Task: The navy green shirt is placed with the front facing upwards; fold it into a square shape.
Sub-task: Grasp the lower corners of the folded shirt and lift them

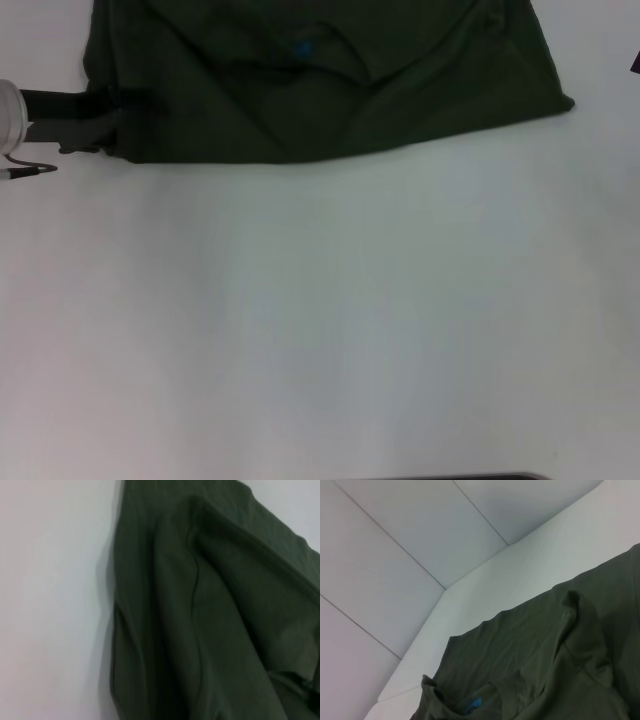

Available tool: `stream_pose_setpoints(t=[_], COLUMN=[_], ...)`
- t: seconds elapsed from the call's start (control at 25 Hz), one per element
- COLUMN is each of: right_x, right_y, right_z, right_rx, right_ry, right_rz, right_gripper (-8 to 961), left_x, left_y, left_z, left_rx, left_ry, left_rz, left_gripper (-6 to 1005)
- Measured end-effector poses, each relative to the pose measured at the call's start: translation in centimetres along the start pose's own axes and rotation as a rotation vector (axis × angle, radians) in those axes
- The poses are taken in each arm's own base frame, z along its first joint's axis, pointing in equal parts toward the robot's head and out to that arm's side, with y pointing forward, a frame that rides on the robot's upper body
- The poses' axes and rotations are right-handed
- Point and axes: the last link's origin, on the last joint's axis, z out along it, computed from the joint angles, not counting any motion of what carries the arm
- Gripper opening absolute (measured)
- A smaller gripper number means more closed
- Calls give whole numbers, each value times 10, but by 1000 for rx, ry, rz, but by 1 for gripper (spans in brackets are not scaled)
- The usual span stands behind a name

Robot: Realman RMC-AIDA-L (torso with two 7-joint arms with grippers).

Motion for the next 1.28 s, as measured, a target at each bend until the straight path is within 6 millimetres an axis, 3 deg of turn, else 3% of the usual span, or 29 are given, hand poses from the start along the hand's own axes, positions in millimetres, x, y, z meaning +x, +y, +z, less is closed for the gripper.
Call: stream_pose_setpoints(t=[0.2,0.44,0.84,1.08,1.28], right_x=[0,0,0,-3,-25], right_y=[1,1,1,-1,-6], right_z=[0,0,-1,-1,-3], right_rx=[-5,-6,-8,19,81], right_ry=[1,0,6,82,148], right_rz=[1,3,3,36,67], right_gripper=[607,605,603,601,600], left_x=[6,6,8,10,11], left_y=[5,4,3,3,2], left_z=[-2,-2,-2,-7,-16], left_rx=[4,26,42,24,10], left_ry=[-21,-25,-21,-29,-40], left_rz=[15,17,23,16,29], left_gripper=[878,674,199,60,13])
